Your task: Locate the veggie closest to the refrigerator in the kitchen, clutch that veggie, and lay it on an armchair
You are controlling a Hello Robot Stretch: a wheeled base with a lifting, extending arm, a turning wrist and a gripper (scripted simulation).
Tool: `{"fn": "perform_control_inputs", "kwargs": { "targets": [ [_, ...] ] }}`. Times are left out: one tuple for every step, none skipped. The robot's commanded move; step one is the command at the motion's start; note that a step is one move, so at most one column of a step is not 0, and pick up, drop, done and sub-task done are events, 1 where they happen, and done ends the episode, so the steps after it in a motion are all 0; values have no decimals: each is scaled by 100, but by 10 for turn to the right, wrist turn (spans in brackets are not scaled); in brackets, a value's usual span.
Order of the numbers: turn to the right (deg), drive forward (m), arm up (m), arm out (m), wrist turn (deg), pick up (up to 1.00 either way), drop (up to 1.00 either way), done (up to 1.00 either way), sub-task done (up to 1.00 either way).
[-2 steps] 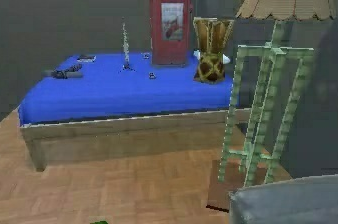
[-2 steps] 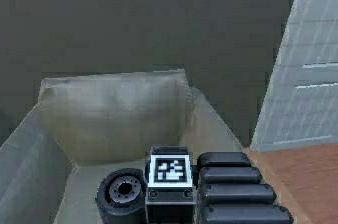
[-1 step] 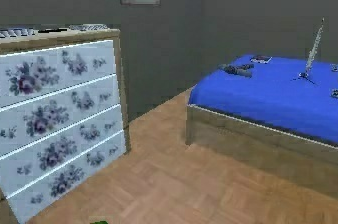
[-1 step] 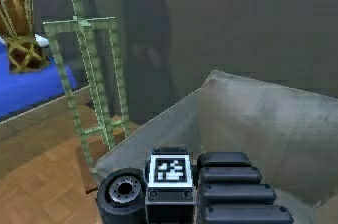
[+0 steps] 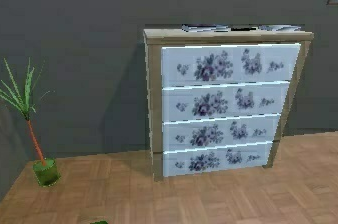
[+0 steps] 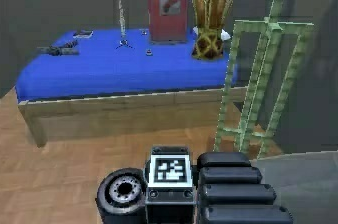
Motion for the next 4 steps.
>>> {"fn": "perform_control_inputs", "kwargs": {
  "targets": [
    [-60, 0, 0, 0, 0, 0, 0, 0, 0],
    [-30, 0, 0, 0, 0, 0, 0, 0, 0],
    [0, 5, 0, 0, 0, 0, 0, 0, 0],
    [-450, 0, 0, 0, 0, 0, 0, 0, 0]
  ]
}}
